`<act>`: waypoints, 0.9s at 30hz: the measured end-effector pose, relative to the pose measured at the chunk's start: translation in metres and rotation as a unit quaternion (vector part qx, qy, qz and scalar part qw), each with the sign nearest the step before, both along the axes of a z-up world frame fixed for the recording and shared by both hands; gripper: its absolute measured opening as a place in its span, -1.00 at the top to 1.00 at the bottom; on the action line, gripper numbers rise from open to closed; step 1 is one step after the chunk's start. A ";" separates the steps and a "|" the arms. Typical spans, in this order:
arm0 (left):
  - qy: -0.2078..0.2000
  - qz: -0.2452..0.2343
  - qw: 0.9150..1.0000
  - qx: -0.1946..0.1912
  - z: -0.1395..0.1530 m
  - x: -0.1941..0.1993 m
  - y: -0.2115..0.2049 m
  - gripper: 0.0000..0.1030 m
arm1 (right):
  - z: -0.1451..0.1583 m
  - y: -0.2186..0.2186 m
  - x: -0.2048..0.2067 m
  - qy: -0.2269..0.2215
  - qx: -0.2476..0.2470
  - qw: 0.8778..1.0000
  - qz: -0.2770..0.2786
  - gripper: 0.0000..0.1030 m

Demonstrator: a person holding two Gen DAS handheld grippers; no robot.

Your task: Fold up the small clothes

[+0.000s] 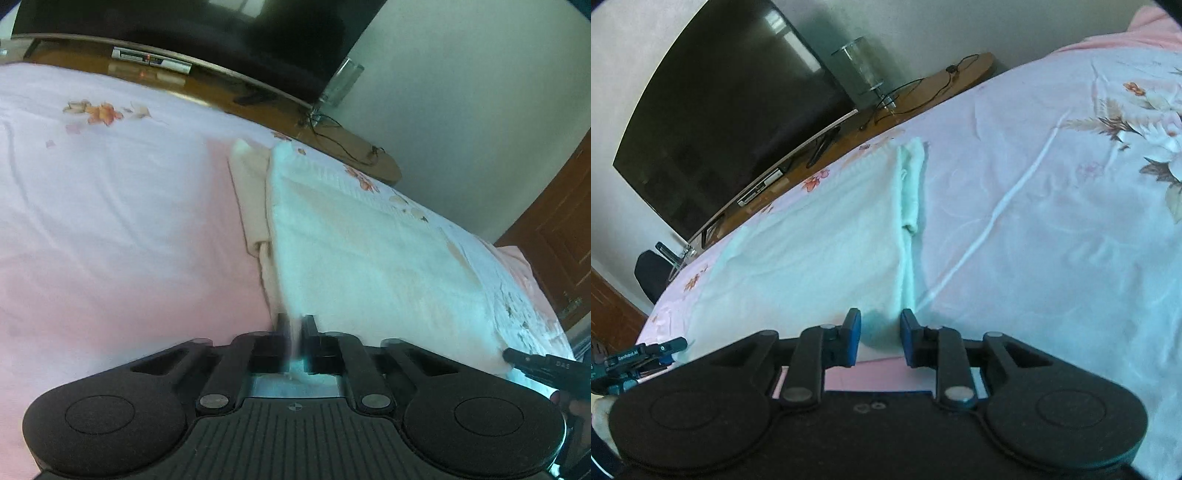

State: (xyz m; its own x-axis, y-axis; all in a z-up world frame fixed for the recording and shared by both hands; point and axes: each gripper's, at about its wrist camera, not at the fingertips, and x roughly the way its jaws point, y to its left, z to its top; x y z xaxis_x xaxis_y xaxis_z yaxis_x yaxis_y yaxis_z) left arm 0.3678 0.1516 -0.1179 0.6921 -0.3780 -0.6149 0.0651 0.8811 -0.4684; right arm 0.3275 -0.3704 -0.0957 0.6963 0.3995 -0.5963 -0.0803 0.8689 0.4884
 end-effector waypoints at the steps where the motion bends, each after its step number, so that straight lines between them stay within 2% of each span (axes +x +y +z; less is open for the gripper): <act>1: -0.013 -0.007 1.000 0.000 0.002 -0.003 -0.001 0.92 | 0.001 0.002 0.001 -0.003 -0.004 1.000 0.003 0.82; 2: -0.031 -0.017 0.999 -0.007 0.006 -0.008 -0.001 0.92 | 0.002 0.004 0.000 -0.009 -0.011 1.000 0.005 0.92; 3: -0.041 -0.022 0.999 -0.007 0.010 -0.011 -0.001 0.92 | 0.006 0.004 -0.001 -0.013 -0.017 1.000 0.008 0.92; 4: -0.047 -0.021 0.999 0.008 0.012 -0.017 -0.001 0.92 | 0.010 0.004 -0.006 -0.020 -0.019 1.000 0.012 0.93; 7: -0.025 -0.021 0.998 0.046 -0.001 -0.023 0.005 0.92 | 0.012 0.000 -0.017 -0.022 -0.048 0.998 0.014 0.93; 9: -0.031 -0.024 0.998 0.048 -0.002 -0.028 0.010 0.84 | -0.003 -0.006 -0.017 0.004 -0.050 0.999 0.011 0.93; 10: -0.026 -0.019 0.998 0.051 0.002 -0.027 0.013 0.41 | -0.005 -0.007 -0.017 0.003 -0.043 0.999 0.014 0.92; 11: -0.027 -0.001 0.998 0.062 0.008 -0.027 0.018 0.10 | -0.001 -0.008 -0.017 -0.002 -0.043 0.999 0.010 0.90; 12: -0.047 0.029 0.995 0.081 0.019 -0.029 0.021 -0.39 | 0.007 -0.009 -0.018 -0.021 -0.045 0.999 -0.002 0.74; 13: -0.084 0.050 0.991 0.096 0.031 -0.029 0.019 -0.47 | 0.017 -0.010 -0.020 -0.048 -0.049 0.998 -0.011 0.54; 15: -0.118 0.029 0.988 0.099 0.046 -0.009 -0.002 -0.47 | 0.030 -0.003 -0.008 -0.078 -0.059 0.995 -0.008 0.52; 18: -0.109 -0.017 0.984 0.141 0.044 0.043 -0.071 -0.47 | 0.034 0.039 0.040 -0.088 -0.073 0.993 0.032 0.57; 21: -0.109 -0.039 0.977 0.177 0.027 0.081 -0.122 -0.47 | 0.028 0.106 0.086 -0.111 -0.137 0.981 0.084 0.52; 23: -0.115 -0.031 0.975 0.190 0.022 0.094 -0.135 -0.47 | 0.021 0.141 0.105 -0.123 -0.178 0.969 0.117 0.57; 25: -0.104 -0.024 0.968 0.228 0.013 0.103 -0.139 -0.47 | 0.013 0.162 0.114 -0.128 -0.219 0.956 0.148 0.62; 26: -0.096 -0.016 0.967 0.235 0.009 0.104 -0.132 -0.47 | 0.009 0.164 0.116 -0.128 -0.235 0.951 0.158 0.62; 27: -0.098 -0.014 0.970 0.222 0.010 0.100 -0.118 -0.47 | 0.005 0.158 0.118 -0.125 -0.251 0.947 0.154 0.62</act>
State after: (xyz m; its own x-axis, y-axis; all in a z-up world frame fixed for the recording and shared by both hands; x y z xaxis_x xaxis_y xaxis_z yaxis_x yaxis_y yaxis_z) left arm 0.4674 0.0337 -0.1084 0.8059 -0.1264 -0.5784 0.1408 0.9898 -0.0200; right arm 0.4460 -0.2127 -0.0907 0.7378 0.3167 -0.5961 -0.4265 0.9032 -0.0480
